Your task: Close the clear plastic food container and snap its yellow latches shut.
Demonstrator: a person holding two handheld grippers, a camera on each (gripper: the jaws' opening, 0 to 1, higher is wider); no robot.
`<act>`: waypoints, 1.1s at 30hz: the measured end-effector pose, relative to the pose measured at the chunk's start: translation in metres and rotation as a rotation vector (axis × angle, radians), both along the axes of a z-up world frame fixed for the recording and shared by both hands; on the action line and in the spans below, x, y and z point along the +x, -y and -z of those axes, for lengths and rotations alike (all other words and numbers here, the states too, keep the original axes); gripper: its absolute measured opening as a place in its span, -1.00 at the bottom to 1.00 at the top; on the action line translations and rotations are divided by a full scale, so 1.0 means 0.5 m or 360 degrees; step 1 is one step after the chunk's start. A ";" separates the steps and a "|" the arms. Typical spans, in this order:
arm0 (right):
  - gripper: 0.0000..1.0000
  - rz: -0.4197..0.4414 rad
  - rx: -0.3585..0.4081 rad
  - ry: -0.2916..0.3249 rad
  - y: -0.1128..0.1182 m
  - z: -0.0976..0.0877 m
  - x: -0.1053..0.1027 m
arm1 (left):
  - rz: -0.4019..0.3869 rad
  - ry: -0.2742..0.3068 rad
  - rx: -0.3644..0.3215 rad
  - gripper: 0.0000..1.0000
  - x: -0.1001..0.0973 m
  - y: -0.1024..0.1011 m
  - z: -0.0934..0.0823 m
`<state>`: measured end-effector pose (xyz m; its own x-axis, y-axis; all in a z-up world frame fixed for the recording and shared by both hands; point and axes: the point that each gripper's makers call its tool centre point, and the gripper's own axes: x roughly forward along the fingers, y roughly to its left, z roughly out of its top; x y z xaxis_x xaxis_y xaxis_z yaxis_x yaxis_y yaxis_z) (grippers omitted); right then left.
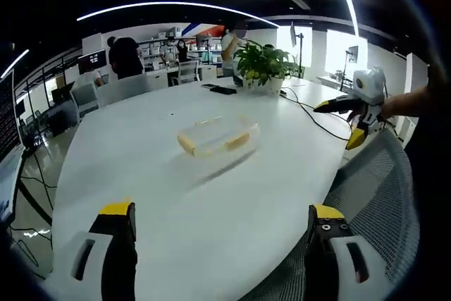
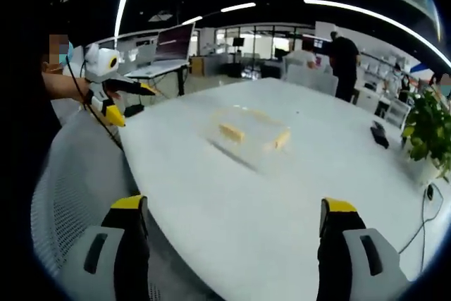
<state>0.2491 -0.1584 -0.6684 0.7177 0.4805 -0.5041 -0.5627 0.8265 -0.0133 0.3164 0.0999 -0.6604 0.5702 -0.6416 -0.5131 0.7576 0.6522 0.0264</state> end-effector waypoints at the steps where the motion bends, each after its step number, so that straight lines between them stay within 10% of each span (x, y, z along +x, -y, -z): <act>1: 0.99 0.0002 0.0003 0.0002 0.001 0.000 0.000 | 0.0008 0.0003 0.0005 0.98 -0.001 0.000 0.000; 33: 0.97 -0.0065 -0.0048 -0.0027 -0.009 0.015 0.004 | 0.0067 0.0017 0.0018 0.98 -0.001 0.010 0.011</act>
